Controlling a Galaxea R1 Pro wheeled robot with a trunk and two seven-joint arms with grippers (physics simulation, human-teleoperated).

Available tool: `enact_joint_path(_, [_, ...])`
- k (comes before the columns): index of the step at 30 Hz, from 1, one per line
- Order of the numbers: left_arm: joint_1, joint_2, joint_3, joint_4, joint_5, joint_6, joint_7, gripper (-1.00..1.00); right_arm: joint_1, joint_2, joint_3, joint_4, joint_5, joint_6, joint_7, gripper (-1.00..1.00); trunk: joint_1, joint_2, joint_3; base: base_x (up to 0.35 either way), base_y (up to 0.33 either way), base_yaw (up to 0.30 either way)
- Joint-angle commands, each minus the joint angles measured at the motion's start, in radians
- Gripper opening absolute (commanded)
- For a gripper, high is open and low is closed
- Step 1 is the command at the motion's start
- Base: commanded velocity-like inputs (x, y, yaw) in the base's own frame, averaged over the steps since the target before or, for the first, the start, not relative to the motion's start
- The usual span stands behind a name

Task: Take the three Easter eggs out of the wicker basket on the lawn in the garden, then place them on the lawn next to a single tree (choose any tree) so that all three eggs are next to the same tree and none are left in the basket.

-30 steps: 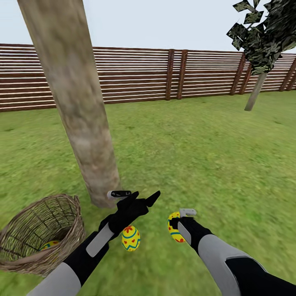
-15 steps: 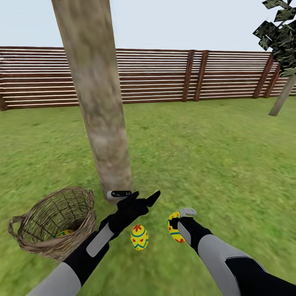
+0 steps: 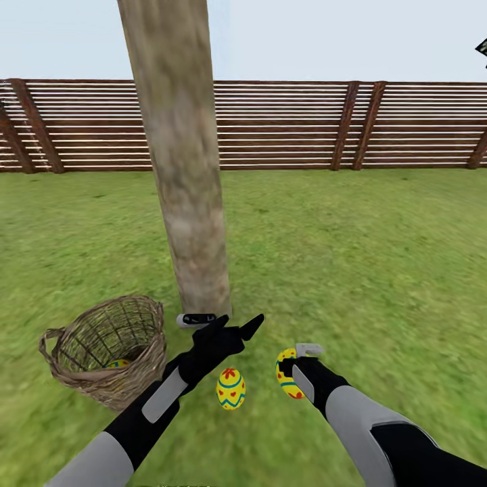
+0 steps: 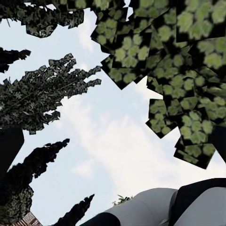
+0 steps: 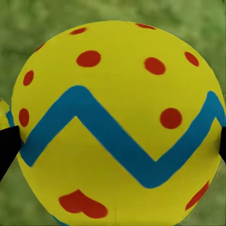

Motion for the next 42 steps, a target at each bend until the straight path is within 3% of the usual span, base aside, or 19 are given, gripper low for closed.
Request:
enact_joint_path(1, [-0.001, 0.001, -0.005, 0.0, 0.009, 0.01, -0.002, 1.0, 0.0, 0.0, 0.003, -0.002, -0.01, 0.003, -0.005, -1.0, 0.0, 0.0, -0.001, 0.005, -0.014, 0.292])
enact_joint_path(10, [-0.001, 0.001, -0.005, 0.0, 0.008, 0.01, -0.001, 1.0, 0.001, 0.0, 0.003, -0.002, -0.01, -0.001, -0.005, -1.0, 0.0, 0.0, -0.001, 0.017, -0.019, 0.292])
enact_joint_path(26, [-0.001, 0.001, -0.005, 0.001, 0.008, 0.011, 0.001, 1.0, 0.019, 0.001, 0.004, -0.002, -0.005, -0.018, 0.0, -1.0, 0.0, 0.0, -0.001, 0.235, -0.224, 0.293])
enact_joint_path(35, [-0.001, 0.001, -0.005, 0.001, 0.008, 0.011, 0.0, 1.0, 0.026, 0.0, 0.006, 0.005, -0.003, -0.019, 0.01, -1.0, 0.0, 0.0, -0.001, 0.093, -0.026, 0.17])
enact_joint_path(38, [-0.001, 0.001, -0.005, 0.002, 0.008, 0.011, 0.0, 1.0, 0.042, 0.0, 0.068, 0.005, 0.013, -0.02, 0.011, -1.0, 0.0, 0.0, -0.001, 0.001, 0.0, 0.002])
enact_joint_path(42, [-0.001, 0.001, -0.006, 0.001, 0.008, 0.011, 0.0, 1.0, 0.043, -0.001, 0.083, 0.005, 0.015, -0.037, 0.011, -1.0, 0.0, 0.0, -0.001, 0.0, 0.0, 0.0])
